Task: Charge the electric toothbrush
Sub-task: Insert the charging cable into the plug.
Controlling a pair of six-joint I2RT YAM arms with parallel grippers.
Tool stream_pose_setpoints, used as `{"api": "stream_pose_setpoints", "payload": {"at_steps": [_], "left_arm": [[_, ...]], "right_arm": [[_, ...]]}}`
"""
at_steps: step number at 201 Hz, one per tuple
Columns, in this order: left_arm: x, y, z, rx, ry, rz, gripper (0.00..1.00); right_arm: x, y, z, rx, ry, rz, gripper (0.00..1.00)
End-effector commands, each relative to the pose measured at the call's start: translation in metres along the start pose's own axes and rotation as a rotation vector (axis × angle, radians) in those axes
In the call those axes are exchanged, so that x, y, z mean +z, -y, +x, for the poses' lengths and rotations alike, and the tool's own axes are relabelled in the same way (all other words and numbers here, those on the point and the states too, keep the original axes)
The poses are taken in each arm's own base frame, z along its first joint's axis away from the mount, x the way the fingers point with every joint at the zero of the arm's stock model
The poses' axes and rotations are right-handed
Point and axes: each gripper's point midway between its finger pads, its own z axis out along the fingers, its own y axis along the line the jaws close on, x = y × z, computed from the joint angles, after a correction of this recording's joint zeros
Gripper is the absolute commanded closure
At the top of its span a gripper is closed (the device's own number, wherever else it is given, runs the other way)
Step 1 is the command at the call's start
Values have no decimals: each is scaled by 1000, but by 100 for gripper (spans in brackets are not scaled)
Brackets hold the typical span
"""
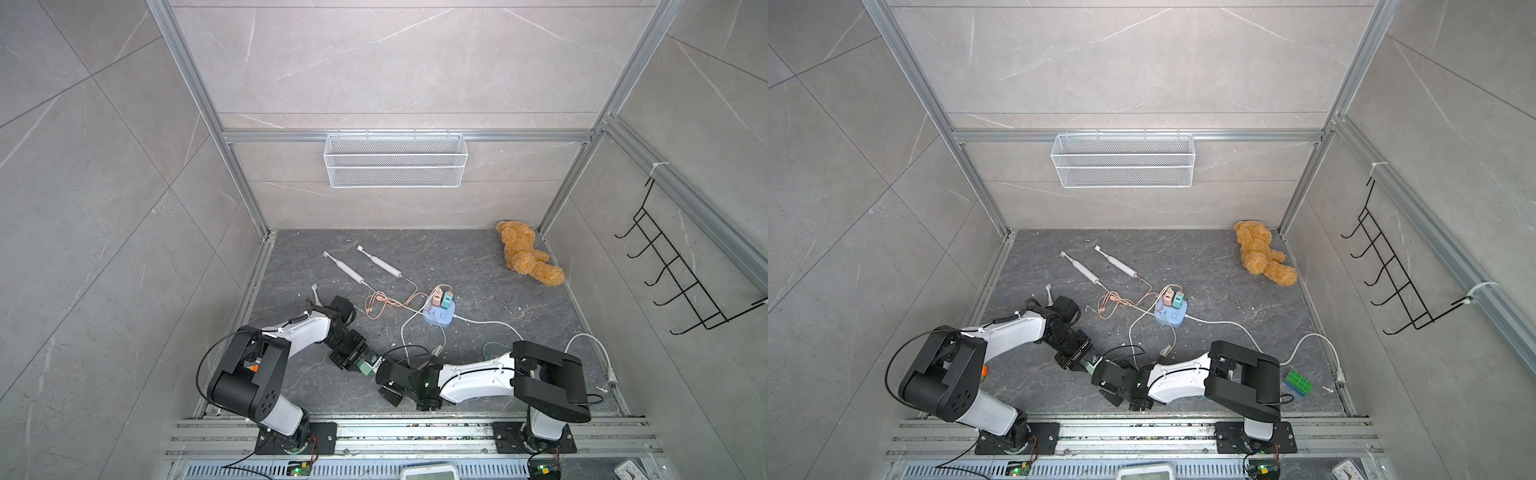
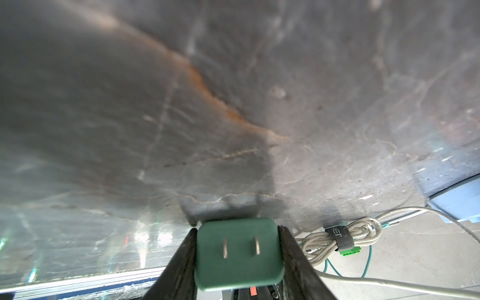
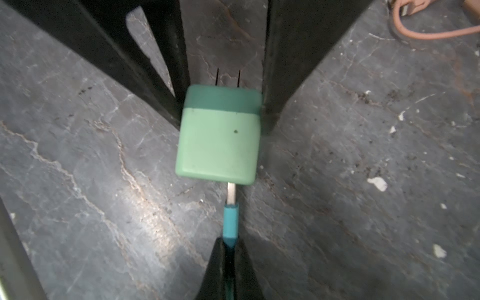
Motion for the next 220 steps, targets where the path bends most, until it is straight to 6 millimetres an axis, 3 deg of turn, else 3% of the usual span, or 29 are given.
{"api": "stream_pose_setpoints", "payload": {"at_steps": [1, 70, 162, 220], "left_arm": [[6, -12, 10, 7, -26, -37, 100], [-13, 9, 26, 59, -2, 20, 100], [-29, 32, 61, 72, -42, 130, 100], [-20, 32, 66, 69, -60, 120, 100]], "right_arm": [[-5, 9, -21, 17, 55, 61, 100], [-33, 17, -62, 84, 189, 87, 100], [-45, 24, -78, 23, 338, 112, 100], [-67, 30, -99, -7, 444, 144, 100]]}}
